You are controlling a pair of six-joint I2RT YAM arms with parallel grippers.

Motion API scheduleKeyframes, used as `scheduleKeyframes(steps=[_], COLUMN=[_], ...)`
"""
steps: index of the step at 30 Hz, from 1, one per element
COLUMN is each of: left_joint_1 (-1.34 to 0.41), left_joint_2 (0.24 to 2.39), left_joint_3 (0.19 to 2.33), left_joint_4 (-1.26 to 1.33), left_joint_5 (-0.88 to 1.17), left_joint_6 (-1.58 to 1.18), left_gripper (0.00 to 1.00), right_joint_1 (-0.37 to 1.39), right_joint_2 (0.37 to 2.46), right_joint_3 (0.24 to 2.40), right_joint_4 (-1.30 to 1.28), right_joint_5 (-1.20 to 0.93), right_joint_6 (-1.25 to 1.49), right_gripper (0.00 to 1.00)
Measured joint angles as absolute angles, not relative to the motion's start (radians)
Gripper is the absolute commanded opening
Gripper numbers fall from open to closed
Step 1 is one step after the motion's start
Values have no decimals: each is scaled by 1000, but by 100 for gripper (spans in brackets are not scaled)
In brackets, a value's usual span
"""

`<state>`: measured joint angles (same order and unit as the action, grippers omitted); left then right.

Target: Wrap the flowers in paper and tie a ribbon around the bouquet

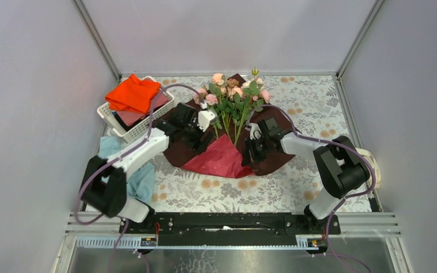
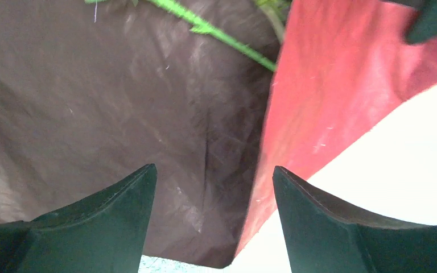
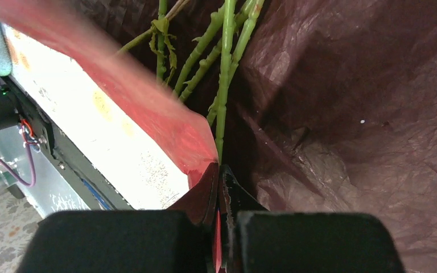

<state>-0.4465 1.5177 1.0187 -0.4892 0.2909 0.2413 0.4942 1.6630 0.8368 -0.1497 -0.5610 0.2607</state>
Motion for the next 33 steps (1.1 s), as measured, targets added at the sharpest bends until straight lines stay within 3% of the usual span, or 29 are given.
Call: scheduleKeyframes(steps=[3, 5, 15, 27, 33], left_joint_1=[-564, -653, -683, -639, -639], left_joint_2=[1409, 1381, 1597, 1551, 1486], left_joint_3=[1010, 991, 946, 808, 840], left_joint_4=[-502, -508, -487, -413, -542], left_joint_5=[223, 221, 148, 146, 122], left_joint_6=[302, 339, 403, 476, 508], left_gripper=[50, 40, 37, 42, 45], right_joint_1=[492, 491, 487, 457, 457], right_joint_2=[1673, 1673, 1727, 1744, 1751], right_joint_3=[869, 884, 979, 999, 1000], right_joint_4=[-189, -211, -302, -356, -360], right_joint_5=[-534, -522, -504, -488, -487], right_joint_6=[245, 233, 169, 120, 112], right_gripper=[0, 0, 0, 2, 3])
